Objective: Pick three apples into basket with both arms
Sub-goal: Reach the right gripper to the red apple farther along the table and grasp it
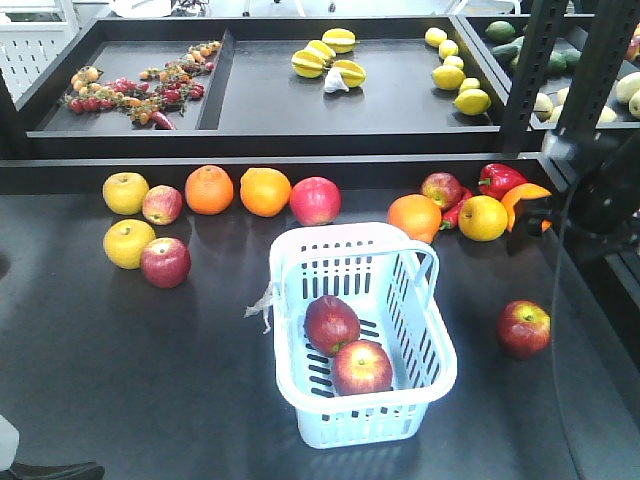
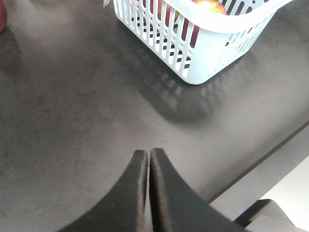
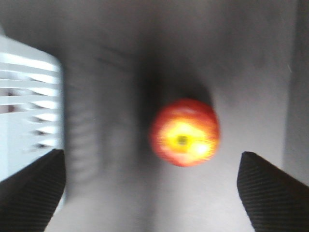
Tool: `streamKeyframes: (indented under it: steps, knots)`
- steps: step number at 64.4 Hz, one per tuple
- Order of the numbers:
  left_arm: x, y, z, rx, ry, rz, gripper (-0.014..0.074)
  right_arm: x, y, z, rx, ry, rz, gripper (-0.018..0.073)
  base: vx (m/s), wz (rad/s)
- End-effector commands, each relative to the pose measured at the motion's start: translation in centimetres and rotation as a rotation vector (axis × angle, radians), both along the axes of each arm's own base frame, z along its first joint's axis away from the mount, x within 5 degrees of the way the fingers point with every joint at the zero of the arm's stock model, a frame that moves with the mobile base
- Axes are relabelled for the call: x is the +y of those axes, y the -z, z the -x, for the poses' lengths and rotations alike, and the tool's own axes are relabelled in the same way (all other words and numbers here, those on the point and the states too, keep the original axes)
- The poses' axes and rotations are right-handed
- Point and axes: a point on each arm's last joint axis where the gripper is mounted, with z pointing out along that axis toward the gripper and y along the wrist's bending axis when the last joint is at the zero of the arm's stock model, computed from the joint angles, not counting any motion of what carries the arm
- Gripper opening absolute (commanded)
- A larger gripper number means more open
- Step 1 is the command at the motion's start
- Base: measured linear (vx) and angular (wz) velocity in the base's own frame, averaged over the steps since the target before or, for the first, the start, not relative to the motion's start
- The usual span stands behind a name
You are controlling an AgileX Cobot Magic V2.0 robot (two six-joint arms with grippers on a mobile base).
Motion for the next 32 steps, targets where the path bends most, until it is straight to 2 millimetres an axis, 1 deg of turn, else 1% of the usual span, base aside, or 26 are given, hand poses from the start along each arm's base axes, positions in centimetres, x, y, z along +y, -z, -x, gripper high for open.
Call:
streamKeyframes:
  steps: [1,12,21,32]
  knots:
    - [-0.2,-1.2,-0.6,-0.065,-0.03,0.047,-0.0007,-0.3,-1.7,-0.9,-0.049,0.015,0.014,0.0694,0.0,0.0]
    - [-0.2,-1.2,-0.6,-0.065,-0.03,0.047,-0.0007,-0.5,1.1,-2.0,0.01,0.019,0.004,0.0665,0.0,0.0]
    - [-0.2,-1.2,-0.6,-0.065,-0.03,0.047,-0.0007,-0.6,3.1,-2.4,0.054,0.02,0.005,0.0652,0.0,0.0]
    - [-0.2,-1.2,-0.6,-0.065,-0.03,0.047,-0.0007,-0.7,5.0,-2.6,0.097,0.016,0.015,0.0648,0.0,0.0]
